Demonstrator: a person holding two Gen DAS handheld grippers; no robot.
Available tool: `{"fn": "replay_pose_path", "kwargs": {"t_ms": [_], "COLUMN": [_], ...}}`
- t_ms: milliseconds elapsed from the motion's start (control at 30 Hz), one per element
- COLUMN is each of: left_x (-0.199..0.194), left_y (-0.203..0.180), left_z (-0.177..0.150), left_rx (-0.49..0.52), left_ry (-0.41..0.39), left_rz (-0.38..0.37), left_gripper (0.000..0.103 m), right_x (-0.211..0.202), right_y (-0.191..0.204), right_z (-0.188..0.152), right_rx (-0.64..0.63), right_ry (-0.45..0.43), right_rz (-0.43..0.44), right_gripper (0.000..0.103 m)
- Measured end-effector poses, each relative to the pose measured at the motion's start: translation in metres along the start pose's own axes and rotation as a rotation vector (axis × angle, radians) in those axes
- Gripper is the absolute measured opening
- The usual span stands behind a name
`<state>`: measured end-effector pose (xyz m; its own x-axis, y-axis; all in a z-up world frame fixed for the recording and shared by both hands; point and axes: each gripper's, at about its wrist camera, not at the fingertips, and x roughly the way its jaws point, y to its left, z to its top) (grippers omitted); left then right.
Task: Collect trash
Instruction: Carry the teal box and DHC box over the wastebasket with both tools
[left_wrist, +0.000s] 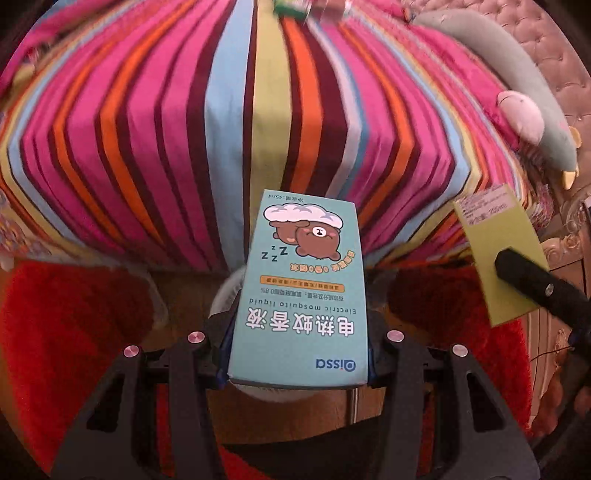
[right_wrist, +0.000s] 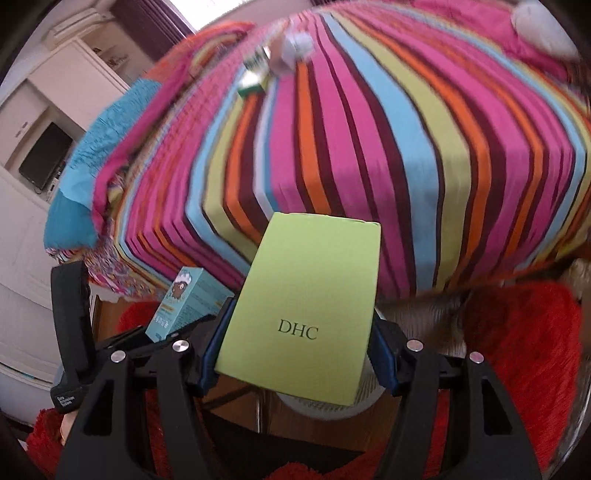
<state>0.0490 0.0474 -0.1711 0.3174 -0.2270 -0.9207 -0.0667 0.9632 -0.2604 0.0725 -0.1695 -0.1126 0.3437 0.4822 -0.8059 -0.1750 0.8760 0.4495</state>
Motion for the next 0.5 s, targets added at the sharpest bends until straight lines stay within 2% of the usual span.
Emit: {"fn": "replay_pose_path", "kwargs": {"t_ms": [233,367,500], "left_x": [0.037,0.061,0.08], "left_y": [0.018,0.027,0.026], "left_z": [-0.006,-0.011,-0.014], "left_rx": [-0.112,-0.179,-0.203], "left_ry": [0.136,0.23,0.296], "left_rz": [-0.06,-0.083,-0.084], "left_gripper": [0.05,0.05,0.05], "right_x": [0.051,0.074,0.095], "right_y": [-0.014,-0.02,-0.031], "right_z": [-0.02,-0.023,-0.025], "right_rx": [0.088,0.125,0.184], "right_ry": [0.196,0.268,0.341], "right_rz": [0.028,0.021,0.022], "right_gripper": [0.062,0.062,0.062]}}
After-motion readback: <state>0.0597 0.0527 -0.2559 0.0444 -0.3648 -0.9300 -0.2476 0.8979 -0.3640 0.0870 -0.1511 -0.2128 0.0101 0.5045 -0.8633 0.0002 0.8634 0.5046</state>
